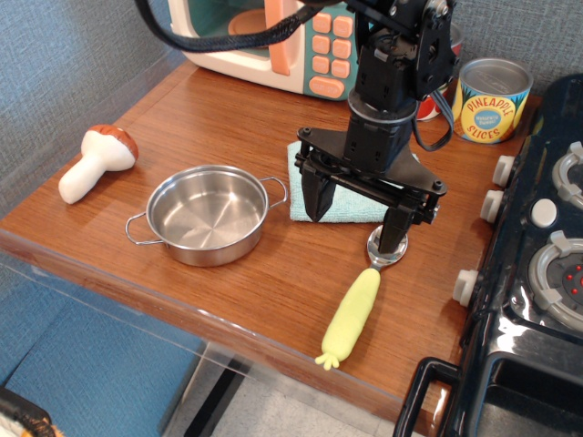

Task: Move the blue cloth to the back left corner

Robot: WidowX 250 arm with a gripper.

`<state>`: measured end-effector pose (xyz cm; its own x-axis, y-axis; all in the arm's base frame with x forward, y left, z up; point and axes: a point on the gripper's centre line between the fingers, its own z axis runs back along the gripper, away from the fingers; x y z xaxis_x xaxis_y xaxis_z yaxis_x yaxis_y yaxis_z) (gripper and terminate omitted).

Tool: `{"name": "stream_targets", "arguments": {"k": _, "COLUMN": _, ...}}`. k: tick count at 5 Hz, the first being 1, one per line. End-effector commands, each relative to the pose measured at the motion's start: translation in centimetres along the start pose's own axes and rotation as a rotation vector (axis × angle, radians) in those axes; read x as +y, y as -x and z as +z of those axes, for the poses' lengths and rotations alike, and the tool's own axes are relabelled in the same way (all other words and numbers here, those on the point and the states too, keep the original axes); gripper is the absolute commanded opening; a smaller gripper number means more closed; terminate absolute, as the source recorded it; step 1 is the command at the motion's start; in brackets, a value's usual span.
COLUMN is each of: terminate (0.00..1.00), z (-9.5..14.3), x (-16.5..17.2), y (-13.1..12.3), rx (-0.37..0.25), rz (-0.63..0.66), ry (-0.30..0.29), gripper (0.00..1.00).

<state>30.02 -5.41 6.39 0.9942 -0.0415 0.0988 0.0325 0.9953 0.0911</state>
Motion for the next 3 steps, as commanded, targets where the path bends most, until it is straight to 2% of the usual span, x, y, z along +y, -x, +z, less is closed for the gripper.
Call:
{"name": "stream_targets", "arguments": {"k": 1, "terminate": 0.00, "z": 0.0, "x": 0.0, "y": 0.0, "rx": 0.000, "rz": 0.000, "ry": 0.000, "gripper": 1.00}}
{"name": "stream_targets", "arguments": {"k": 2, "terminate": 0.00, "z": 0.0, "x": 0.6, "y": -2.0, "rx": 0.026, "rz": 0.068, "ry": 0.023, "gripper": 1.00}}
{"name": "stream_targets", "arguments": {"k": 3, "terminate": 0.00, "z": 0.1, "x": 0.9, "y": -4.8, "rx": 0.022, "rz": 0.126, "ry": 0.033, "gripper": 1.00}}
